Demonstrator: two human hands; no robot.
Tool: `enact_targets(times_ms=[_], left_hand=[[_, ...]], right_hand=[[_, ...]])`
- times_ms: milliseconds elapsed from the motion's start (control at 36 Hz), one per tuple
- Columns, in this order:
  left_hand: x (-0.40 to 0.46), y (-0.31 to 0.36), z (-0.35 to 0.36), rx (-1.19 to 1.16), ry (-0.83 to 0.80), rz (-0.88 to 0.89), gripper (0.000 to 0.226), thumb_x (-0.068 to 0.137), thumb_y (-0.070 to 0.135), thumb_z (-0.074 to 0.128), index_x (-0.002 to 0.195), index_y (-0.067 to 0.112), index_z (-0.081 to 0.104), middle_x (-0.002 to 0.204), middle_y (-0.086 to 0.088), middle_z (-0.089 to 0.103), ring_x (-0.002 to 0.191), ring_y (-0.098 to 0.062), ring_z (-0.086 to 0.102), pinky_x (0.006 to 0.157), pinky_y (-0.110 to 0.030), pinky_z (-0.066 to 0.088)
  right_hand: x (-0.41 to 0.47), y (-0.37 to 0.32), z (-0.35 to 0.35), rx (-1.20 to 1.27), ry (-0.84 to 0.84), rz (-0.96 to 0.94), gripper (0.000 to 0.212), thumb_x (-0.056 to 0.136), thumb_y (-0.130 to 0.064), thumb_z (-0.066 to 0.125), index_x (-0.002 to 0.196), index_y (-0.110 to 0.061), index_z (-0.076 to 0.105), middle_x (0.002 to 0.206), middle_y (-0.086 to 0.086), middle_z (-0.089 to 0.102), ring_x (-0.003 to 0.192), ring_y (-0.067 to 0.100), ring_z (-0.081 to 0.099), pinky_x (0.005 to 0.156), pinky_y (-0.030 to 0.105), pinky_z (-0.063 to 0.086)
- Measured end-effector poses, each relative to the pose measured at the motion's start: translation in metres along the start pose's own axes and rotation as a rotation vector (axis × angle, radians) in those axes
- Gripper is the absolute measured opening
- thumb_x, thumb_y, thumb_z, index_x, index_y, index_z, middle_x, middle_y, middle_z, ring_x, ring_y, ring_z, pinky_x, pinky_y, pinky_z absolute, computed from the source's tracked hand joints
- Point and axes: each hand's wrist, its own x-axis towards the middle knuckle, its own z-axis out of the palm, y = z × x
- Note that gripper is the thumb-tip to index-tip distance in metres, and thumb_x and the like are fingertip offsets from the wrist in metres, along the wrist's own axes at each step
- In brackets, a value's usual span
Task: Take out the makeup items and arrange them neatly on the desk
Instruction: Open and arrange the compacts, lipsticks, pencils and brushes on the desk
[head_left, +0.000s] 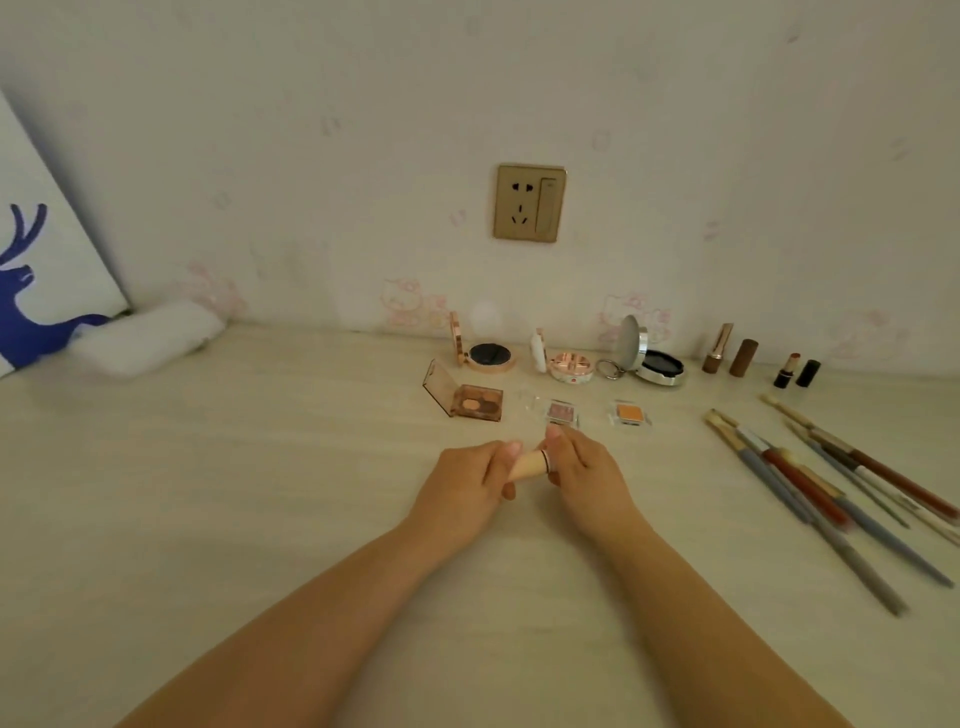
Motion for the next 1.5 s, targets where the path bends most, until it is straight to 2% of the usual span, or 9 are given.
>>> enact_targets(times_ms=[139, 333, 472, 639, 722, 806, 1111, 1278, 1500], left_hand=[[0.000, -0.001, 0.000, -0.159, 0.017, -0.018, 0.023, 0.097, 0.032, 0.045, 0.077, 0.031, 0.056, 0.060, 0.009, 0.057, 0.056, -0.005, 0.050, 0.061, -0.023, 0.040], [0.004, -0.007, -0.003, -0.170, 0.082, -0.004, 0.016, 0.089, 0.020, 0.060, 0.105, 0.021, 0.063, 0.082, 0.020, 0.056, 0.071, 0.002, 0.052, 0.065, -0.009, 0.039], [0.001, -0.009, -0.005, -0.192, 0.048, 0.036, 0.020, 0.087, 0.014, 0.063, 0.098, 0.030, 0.061, 0.092, 0.021, 0.058, 0.084, 0.005, 0.054, 0.074, -0.008, 0.042], [0.003, -0.011, -0.005, -0.195, 0.100, -0.015, 0.021, 0.087, 0.017, 0.064, 0.106, 0.025, 0.064, 0.095, 0.017, 0.060, 0.084, 0.006, 0.054, 0.073, -0.002, 0.038], [0.003, -0.011, -0.007, -0.220, 0.091, -0.034, 0.021, 0.086, 0.017, 0.065, 0.105, 0.027, 0.062, 0.094, 0.019, 0.060, 0.084, 0.008, 0.056, 0.073, 0.000, 0.039], [0.002, -0.011, -0.008, -0.247, 0.075, -0.032, 0.023, 0.086, 0.016, 0.066, 0.101, 0.032, 0.060, 0.096, 0.019, 0.061, 0.088, 0.003, 0.059, 0.077, -0.004, 0.042], [0.005, -0.019, -0.011, -0.269, 0.057, -0.059, 0.024, 0.086, 0.017, 0.065, 0.095, 0.038, 0.058, 0.094, 0.012, 0.064, 0.084, -0.009, 0.060, 0.083, -0.023, 0.047], [0.007, -0.025, -0.023, -0.202, 0.046, -0.041, 0.023, 0.085, 0.017, 0.067, 0.096, 0.035, 0.060, 0.095, 0.017, 0.064, 0.088, 0.003, 0.060, 0.074, -0.001, 0.040], [0.022, -0.038, -0.049, -0.068, 0.049, -0.060, 0.023, 0.084, 0.023, 0.068, 0.095, 0.039, 0.056, 0.095, 0.019, 0.063, 0.089, 0.004, 0.059, 0.073, -0.005, 0.040]], right_hand=[[-0.002, 0.002, -0.004, 0.097, -0.025, -0.001, 0.032, 0.100, -0.020, 0.037, 0.085, 0.000, 0.057, 0.065, -0.003, 0.046, 0.054, 0.002, 0.040, 0.054, 0.013, 0.032], [0.001, 0.007, -0.013, 0.155, -0.131, 0.030, 0.018, 0.092, -0.009, 0.053, 0.095, -0.026, 0.054, 0.083, -0.011, 0.052, 0.070, 0.006, 0.045, 0.063, 0.018, 0.035], [0.000, 0.009, -0.015, 0.021, -0.107, -0.019, 0.021, 0.097, -0.023, 0.043, 0.085, -0.021, 0.060, 0.066, -0.009, 0.060, 0.052, -0.002, 0.046, 0.057, 0.017, 0.034], [-0.001, 0.010, -0.019, 0.009, -0.135, -0.037, 0.020, 0.090, -0.014, 0.059, 0.103, -0.028, 0.054, 0.094, -0.011, 0.053, 0.070, 0.003, 0.046, 0.061, 0.004, 0.038], [-0.002, 0.007, -0.019, -0.020, -0.138, -0.015, 0.010, 0.093, -0.027, 0.055, 0.102, -0.030, 0.056, 0.086, -0.012, 0.056, 0.067, 0.001, 0.048, 0.062, 0.010, 0.037], [-0.001, 0.008, -0.018, -0.022, -0.143, -0.040, 0.013, 0.096, -0.027, 0.048, 0.089, -0.027, 0.059, 0.076, -0.008, 0.064, 0.060, -0.001, 0.049, 0.064, 0.019, 0.037], [-0.001, 0.010, -0.021, -0.011, -0.112, -0.014, 0.015, 0.089, -0.018, 0.061, 0.102, -0.026, 0.060, 0.075, -0.009, 0.048, 0.064, 0.002, 0.042, 0.057, 0.004, 0.036], [0.004, 0.009, -0.019, -0.122, -0.130, -0.008, 0.018, 0.088, -0.021, 0.063, 0.104, -0.028, 0.062, 0.085, -0.010, 0.056, 0.074, 0.003, 0.050, 0.063, 0.008, 0.037], [0.028, -0.006, -0.006, -0.214, -0.144, -0.042, 0.025, 0.086, -0.020, 0.065, 0.111, -0.022, 0.062, 0.093, -0.008, 0.056, 0.080, 0.002, 0.051, 0.064, 0.003, 0.037]])
